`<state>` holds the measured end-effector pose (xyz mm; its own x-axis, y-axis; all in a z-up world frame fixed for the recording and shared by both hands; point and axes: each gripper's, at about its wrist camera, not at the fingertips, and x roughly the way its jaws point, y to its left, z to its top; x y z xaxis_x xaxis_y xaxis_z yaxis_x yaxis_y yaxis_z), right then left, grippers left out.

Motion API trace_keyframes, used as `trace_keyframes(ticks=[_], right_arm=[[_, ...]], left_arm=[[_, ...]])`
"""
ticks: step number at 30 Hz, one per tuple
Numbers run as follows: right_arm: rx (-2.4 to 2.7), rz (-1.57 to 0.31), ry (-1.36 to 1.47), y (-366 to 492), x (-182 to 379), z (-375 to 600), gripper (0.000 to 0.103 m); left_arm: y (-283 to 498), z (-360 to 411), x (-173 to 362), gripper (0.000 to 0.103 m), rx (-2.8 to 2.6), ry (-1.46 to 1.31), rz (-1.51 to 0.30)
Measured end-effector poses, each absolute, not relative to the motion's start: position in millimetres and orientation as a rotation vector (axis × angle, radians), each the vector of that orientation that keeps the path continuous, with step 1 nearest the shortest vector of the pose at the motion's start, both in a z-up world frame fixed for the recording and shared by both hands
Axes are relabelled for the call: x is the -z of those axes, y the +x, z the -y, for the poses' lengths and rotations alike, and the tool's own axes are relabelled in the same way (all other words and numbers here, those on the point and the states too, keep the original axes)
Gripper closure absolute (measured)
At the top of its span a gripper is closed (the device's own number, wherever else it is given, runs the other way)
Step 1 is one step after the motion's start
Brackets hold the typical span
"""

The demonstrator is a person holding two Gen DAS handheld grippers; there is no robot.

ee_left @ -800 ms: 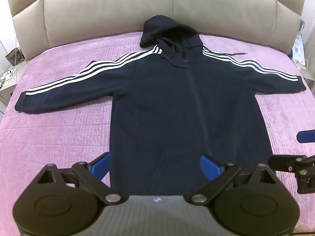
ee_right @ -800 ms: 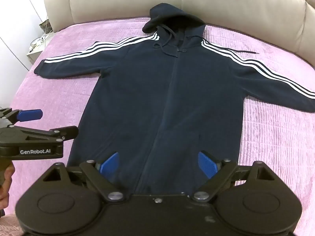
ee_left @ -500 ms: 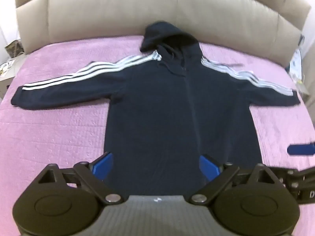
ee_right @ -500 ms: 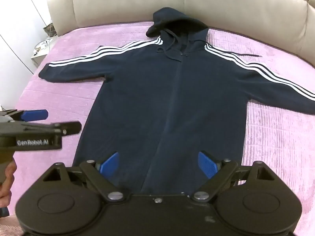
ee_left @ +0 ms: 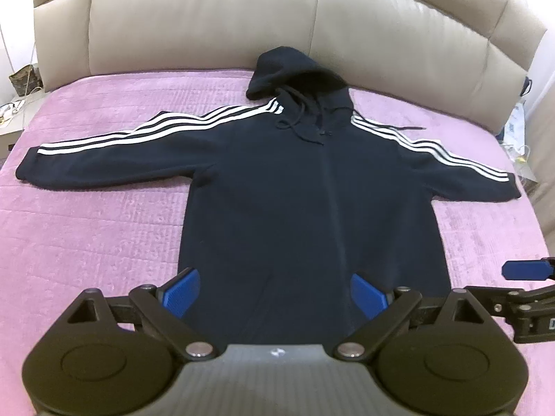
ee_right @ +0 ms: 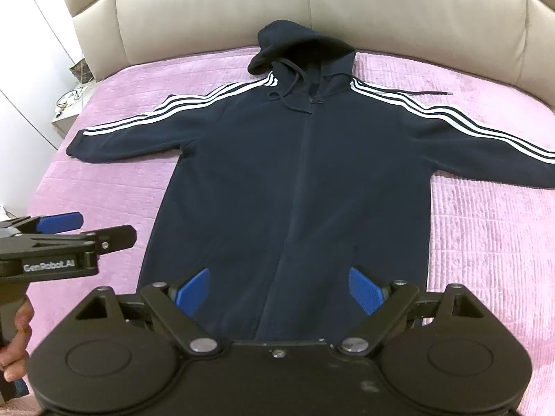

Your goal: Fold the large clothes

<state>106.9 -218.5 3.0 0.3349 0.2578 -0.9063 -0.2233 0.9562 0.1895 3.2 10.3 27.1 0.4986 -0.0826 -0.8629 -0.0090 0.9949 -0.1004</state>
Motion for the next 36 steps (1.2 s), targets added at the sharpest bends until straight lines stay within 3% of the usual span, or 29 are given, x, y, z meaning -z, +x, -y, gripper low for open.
trace_keyframes(ticks=[36], right_arm=[[-0.343,-1.183,0.026,109.3,-3.7,224.3,0.000]], left_arm=[[1.9,-14.3,-7.1,0.008,0.019,-0.056,-1.063]])
